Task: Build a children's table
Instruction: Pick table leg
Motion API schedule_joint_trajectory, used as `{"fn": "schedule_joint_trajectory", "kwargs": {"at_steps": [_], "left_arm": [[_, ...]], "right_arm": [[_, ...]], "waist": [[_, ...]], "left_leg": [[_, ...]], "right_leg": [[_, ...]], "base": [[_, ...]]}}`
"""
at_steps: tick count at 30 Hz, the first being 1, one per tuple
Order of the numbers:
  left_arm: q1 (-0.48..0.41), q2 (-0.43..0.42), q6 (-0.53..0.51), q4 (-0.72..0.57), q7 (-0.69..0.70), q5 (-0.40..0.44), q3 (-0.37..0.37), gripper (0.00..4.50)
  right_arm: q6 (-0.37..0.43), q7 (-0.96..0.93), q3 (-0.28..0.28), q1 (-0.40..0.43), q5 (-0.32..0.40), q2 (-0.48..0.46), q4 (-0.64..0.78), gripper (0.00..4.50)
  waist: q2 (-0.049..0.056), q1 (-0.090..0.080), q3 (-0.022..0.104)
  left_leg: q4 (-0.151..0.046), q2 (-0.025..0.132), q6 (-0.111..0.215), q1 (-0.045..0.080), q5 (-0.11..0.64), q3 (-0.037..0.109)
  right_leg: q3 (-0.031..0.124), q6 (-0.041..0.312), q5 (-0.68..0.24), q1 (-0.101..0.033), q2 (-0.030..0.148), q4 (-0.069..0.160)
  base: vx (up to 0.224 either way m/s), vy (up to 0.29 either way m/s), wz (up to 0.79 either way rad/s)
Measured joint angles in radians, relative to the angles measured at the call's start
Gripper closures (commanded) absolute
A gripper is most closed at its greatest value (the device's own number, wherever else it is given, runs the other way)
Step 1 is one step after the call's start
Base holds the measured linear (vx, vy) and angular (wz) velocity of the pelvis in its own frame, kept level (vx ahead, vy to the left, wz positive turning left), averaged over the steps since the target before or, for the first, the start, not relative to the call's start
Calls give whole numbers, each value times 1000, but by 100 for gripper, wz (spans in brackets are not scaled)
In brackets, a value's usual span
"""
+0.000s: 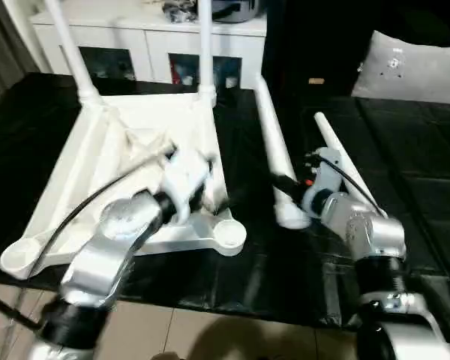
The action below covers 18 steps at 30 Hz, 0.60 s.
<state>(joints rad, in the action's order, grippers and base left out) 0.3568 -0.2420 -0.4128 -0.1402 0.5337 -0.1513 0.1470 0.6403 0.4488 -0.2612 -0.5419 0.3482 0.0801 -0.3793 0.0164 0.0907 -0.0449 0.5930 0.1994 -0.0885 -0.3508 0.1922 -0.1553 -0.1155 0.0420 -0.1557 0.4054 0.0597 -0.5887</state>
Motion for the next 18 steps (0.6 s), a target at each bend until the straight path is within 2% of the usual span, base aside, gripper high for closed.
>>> {"fn": "schedule_joint_trajectory", "kwargs": {"at_steps": [3, 7, 13, 18], "left_arm": [[47, 80, -19, 32, -82, -54, -74, 0], [128, 120, 0, 69, -139, -108, -145, 0], [160, 136, 4, 80, -120, -144, -172, 0], [178, 181, -55, 66, -106, -258, -208, 0]], "right_arm": [[-9, 136, -23, 23, 120, -15, 95, 269], [25, 248, -33, 42, 239, -29, 185, 269], [30, 346, -12, 70, 302, -26, 224, 269], [37, 380, -2, 78, 339, -26, 258, 269]], "waist": [[-1, 5, 0], [-1, 11, 0], [-8, 23, -3], [-12, 34, -6]], "left_leg": [[-1, 1, 1, -3, 1, 0], [-2, 2, 2, -5, 0, 0], [-2, 2, 2, -6, 0, 0], [-2, 2, 1, -6, 0, 0]], "right_leg": [[-2, 0, 0, 1, 0, 1], [-4, 0, 0, 1, -1, 4], [-4, 0, 0, 1, 0, 6], [-4, 0, 0, 1, 0, 6]], "base": [[0, 0, 0], [0, 0, 0], [0, 0, 0], [0, 0, 0]]}}
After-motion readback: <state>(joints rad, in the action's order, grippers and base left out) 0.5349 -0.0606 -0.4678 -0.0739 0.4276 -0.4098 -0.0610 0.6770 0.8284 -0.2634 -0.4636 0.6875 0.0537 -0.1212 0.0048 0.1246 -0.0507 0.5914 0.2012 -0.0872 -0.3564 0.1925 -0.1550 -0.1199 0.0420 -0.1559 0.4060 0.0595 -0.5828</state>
